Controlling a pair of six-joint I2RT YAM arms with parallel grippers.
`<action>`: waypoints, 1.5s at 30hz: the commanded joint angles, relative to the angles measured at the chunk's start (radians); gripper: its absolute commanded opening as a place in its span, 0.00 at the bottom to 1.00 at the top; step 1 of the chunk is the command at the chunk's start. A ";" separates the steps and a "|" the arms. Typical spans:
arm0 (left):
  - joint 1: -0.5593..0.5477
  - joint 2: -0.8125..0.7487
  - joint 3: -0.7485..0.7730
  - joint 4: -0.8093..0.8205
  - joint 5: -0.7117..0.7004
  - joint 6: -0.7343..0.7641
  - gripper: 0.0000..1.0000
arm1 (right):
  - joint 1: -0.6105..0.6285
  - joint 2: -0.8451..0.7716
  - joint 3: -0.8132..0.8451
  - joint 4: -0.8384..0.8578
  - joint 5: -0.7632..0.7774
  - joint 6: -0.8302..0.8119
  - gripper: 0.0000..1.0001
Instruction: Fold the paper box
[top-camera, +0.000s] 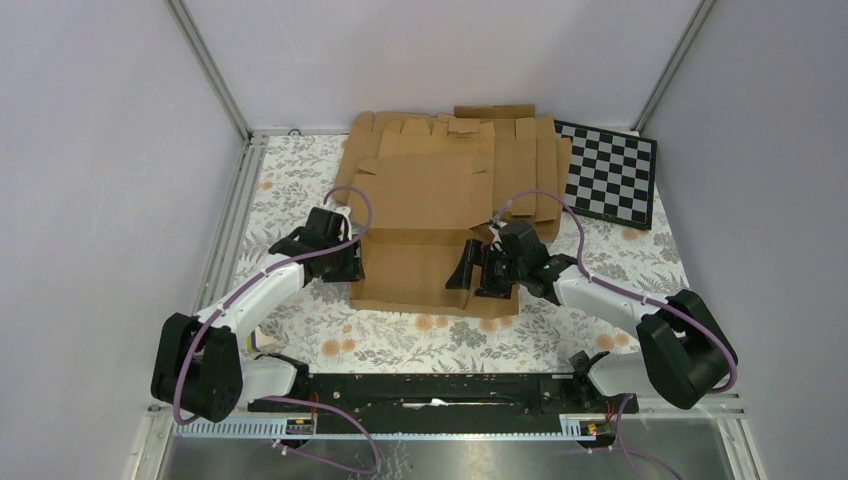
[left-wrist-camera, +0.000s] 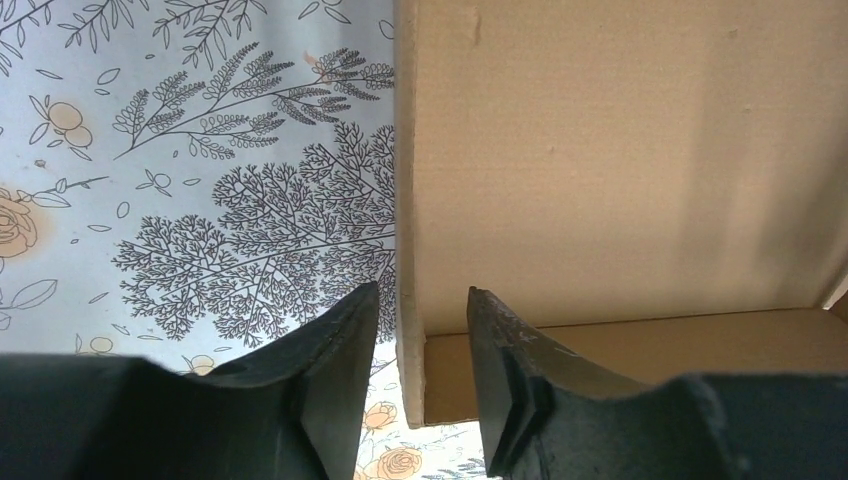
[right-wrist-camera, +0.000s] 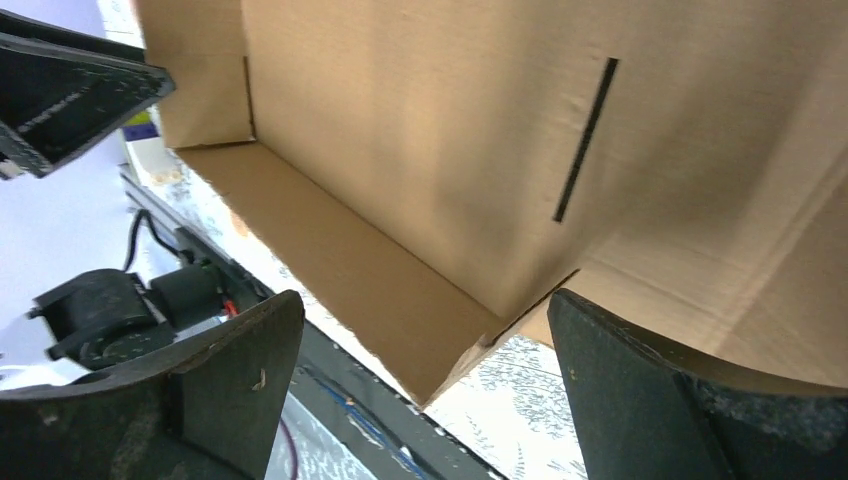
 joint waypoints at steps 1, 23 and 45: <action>-0.003 0.010 0.029 0.019 0.024 0.005 0.48 | 0.005 0.006 0.006 -0.066 0.070 -0.108 1.00; 0.008 0.152 0.189 -0.059 -0.079 0.014 0.41 | -0.150 -0.124 0.019 -0.296 0.316 -0.239 0.99; 0.008 0.099 0.153 -0.047 -0.110 0.045 0.14 | -0.150 -0.149 0.038 -0.252 0.167 -0.274 0.02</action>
